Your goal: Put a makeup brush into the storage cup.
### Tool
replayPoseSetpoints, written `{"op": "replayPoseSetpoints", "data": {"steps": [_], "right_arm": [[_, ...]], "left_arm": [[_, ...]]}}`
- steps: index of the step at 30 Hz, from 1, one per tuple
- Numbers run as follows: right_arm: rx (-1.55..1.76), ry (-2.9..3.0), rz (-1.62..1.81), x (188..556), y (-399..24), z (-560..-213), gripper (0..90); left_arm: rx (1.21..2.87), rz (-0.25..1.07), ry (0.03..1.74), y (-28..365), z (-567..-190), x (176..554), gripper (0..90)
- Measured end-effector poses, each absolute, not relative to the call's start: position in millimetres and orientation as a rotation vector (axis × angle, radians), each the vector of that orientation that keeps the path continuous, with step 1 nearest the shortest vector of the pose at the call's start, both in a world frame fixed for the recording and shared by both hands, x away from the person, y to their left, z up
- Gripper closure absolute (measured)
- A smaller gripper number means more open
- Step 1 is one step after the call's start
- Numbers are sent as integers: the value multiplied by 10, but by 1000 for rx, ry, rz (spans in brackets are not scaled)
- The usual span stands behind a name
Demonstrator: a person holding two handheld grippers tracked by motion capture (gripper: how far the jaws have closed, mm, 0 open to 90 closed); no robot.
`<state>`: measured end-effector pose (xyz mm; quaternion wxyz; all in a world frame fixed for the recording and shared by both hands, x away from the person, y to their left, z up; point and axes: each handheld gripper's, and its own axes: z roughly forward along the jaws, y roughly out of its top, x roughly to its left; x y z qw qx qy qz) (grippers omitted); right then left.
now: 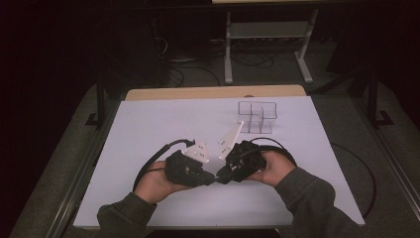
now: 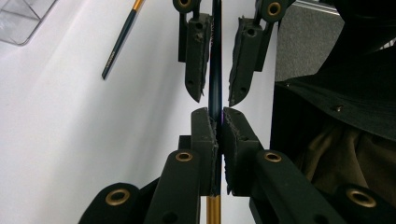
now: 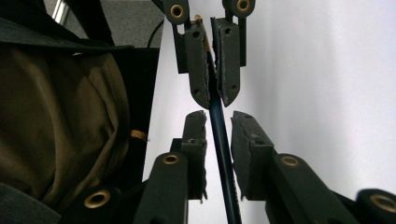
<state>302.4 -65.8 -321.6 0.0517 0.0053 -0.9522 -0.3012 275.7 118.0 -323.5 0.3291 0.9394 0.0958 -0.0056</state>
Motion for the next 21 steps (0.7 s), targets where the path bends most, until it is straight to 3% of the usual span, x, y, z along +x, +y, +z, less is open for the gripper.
{"op": "replayPoseSetpoints", "data": {"steps": [21], "right_arm": [[82, -2857, -894, 3043, -664, -3252, 834]], "left_arm": [[2455, -33, 211, 1162, -3269, 2728, 836]]}}
